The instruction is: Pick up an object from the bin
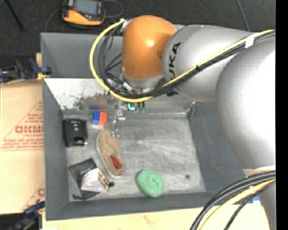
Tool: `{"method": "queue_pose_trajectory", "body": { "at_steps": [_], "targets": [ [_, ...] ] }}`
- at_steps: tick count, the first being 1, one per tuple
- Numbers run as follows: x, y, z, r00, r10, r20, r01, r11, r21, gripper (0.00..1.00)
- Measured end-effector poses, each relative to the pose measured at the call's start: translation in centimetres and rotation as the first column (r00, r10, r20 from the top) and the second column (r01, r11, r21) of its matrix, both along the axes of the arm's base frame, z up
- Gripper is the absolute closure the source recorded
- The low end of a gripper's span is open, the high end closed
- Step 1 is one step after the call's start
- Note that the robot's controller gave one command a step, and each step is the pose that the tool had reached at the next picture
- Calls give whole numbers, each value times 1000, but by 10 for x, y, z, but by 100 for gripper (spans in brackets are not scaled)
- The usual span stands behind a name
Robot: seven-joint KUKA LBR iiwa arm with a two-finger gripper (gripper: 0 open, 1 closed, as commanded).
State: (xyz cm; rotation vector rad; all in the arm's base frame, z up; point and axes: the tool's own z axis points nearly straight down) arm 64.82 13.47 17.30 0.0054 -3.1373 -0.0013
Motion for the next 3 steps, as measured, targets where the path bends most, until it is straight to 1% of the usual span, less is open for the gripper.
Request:
{"method": "queue_pose_trajectory", "body": {
  "at_steps": [1, 2, 3],
  "targets": [
    [2, 0, 5, 1000, -2, 8, 2, 1000, 1, 0],
    [-25, -23, -88, 1000, -2, 7, 2, 1000, 3, 100],
    [-23, -25, -87, 1000, -5, 17, 4, 1000, 3, 0]
  ]
}}
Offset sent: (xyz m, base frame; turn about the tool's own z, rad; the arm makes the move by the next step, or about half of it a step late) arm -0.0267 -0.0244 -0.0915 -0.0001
